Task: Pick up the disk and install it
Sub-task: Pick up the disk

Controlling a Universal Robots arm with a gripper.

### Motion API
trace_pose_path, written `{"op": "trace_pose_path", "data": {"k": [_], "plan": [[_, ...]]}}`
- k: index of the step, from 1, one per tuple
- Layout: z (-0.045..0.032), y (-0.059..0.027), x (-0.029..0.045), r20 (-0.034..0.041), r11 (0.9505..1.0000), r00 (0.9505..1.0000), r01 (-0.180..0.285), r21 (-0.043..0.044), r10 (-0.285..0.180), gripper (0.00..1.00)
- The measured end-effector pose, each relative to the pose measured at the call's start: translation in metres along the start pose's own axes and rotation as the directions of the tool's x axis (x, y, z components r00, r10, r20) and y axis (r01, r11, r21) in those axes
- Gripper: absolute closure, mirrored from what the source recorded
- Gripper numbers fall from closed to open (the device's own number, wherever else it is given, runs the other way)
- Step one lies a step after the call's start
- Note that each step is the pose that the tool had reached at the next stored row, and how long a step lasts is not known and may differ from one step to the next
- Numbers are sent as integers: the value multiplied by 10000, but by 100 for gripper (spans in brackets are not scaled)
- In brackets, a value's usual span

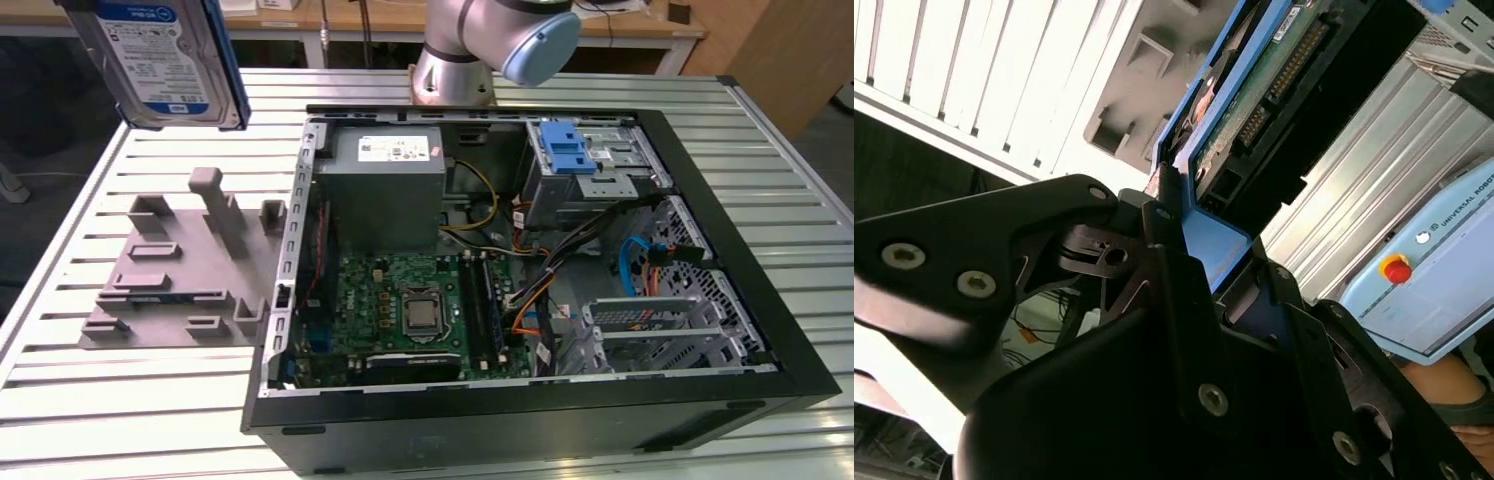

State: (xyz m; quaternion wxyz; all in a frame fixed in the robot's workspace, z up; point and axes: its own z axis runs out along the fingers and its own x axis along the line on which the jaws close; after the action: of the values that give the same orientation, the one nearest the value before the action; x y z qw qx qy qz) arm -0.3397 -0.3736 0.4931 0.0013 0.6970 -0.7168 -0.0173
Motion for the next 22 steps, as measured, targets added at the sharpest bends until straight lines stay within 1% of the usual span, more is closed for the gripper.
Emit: {"op": "trace_pose_path", "data": {"k": [22], "plan": [[-14, -381, 165, -1, 10000, 10000, -5, -35, 5, 64]]}}
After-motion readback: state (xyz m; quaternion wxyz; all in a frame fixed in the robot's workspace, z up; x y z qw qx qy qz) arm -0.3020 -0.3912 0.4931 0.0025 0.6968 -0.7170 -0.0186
